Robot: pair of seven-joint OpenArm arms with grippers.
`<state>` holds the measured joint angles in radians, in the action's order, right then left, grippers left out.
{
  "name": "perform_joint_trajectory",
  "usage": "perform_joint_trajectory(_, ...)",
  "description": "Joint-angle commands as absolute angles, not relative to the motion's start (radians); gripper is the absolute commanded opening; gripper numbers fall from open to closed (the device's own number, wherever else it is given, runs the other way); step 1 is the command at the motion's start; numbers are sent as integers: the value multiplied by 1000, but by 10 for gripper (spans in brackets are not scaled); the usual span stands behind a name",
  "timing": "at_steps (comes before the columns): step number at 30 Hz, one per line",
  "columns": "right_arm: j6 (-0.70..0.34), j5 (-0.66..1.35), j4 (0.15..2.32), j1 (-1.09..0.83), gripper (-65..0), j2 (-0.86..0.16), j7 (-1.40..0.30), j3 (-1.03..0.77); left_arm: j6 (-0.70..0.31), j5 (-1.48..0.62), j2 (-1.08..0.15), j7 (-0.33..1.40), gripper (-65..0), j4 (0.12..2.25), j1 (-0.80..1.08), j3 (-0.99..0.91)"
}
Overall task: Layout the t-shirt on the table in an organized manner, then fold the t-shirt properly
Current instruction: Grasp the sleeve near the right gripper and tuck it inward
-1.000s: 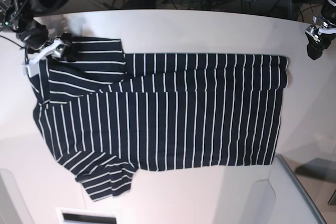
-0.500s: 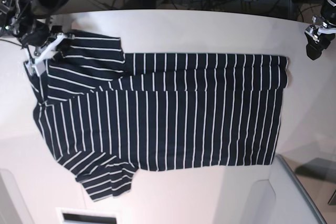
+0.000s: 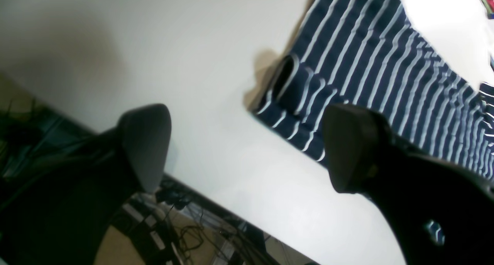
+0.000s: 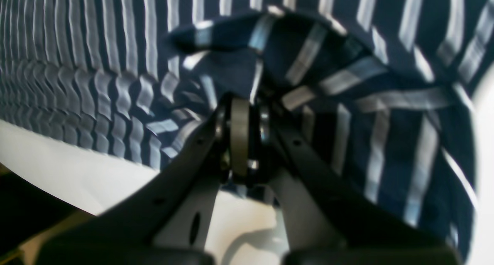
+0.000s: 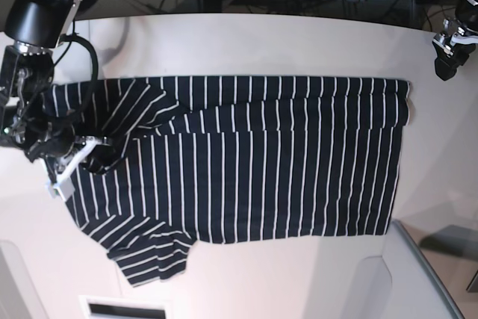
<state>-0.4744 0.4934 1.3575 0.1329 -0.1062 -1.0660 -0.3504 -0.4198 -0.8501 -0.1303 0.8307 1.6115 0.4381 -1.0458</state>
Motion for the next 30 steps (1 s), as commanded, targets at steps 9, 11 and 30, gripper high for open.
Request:
perform_joint_trajectory(9, -458, 506, 1233, 291, -636, -87, -984, -294, -429, -868, -145, 812, -64, 1626, 446, -1052)
perform_joint_trajectory(11, -458, 506, 1185, 309, -636, -93, -949, -292, -429, -868, -145, 812, -64, 1626, 446, -1052)
perform_joint_trajectory(30, -456, 506, 1067, 329, -384, -128, -728, -300, -429, -811, -145, 811, -64, 1626, 467, -1050)
